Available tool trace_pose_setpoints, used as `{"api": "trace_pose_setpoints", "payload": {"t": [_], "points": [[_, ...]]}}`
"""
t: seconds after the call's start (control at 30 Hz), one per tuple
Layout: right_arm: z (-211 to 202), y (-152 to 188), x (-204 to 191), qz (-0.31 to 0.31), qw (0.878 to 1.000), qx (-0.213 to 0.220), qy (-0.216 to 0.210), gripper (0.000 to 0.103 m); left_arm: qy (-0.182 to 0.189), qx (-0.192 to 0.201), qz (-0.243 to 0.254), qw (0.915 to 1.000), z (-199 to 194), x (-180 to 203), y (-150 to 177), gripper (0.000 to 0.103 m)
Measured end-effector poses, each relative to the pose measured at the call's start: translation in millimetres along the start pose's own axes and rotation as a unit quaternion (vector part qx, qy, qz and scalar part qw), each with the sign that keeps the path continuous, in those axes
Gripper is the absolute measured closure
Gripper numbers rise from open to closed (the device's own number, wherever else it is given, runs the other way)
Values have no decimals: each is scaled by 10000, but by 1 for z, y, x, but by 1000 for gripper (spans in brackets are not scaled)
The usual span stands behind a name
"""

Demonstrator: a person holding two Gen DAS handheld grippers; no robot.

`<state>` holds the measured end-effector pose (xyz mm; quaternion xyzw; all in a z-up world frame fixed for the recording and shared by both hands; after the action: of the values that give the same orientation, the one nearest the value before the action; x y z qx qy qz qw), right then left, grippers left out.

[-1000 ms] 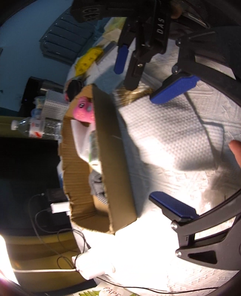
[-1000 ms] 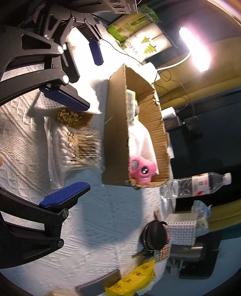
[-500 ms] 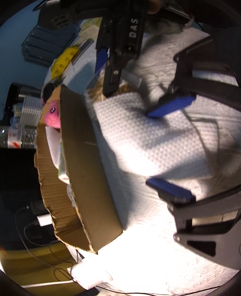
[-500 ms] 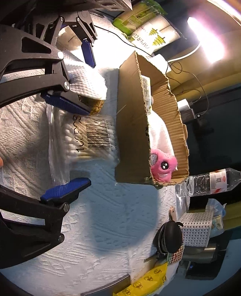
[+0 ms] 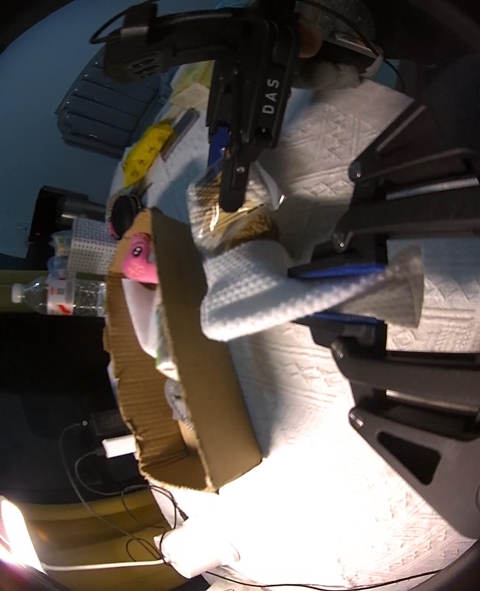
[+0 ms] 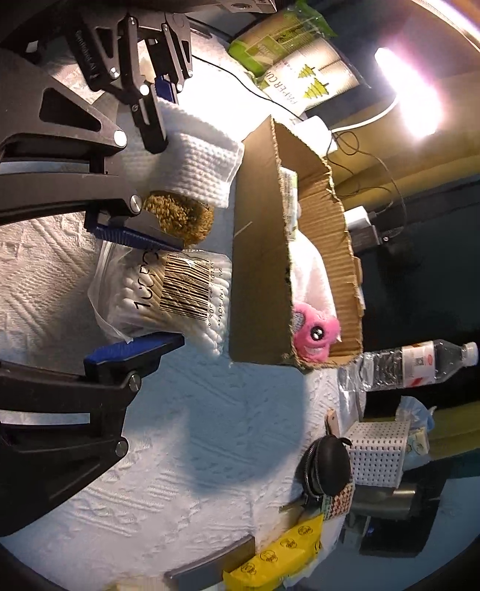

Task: Organize soft objects
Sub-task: 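Carry the swab bag into the box with the right tool while the left tool drops the towel in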

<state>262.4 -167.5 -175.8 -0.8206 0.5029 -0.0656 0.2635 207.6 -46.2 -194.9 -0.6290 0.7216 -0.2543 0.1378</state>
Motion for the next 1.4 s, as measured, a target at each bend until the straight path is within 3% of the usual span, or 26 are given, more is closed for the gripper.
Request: {"api": "trace_pose_setpoints", "payload": {"t": [0.7, 1.4], "points": [[-50, -27, -16, -172, 9983, 556, -66, 57, -256, 840, -229, 9959, -61, -33, -37, 86], [-50, -73, -22, -431, 9955, 827, -183, 57, -575, 1134, -521, 9905, -63, -73, -79, 86]]}}
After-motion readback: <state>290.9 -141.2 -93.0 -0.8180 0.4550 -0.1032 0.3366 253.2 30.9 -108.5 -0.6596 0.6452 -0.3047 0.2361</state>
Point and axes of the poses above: each gripper's, at about its wrist camera, not at the fingertips, and z roughly the way its jaws point, x to its right, y to its underside, the point moved 6 cm from there along z, roughly the way its jaws point, and after that the axes turned 10 degrees about -x, right-handed, at the moved point
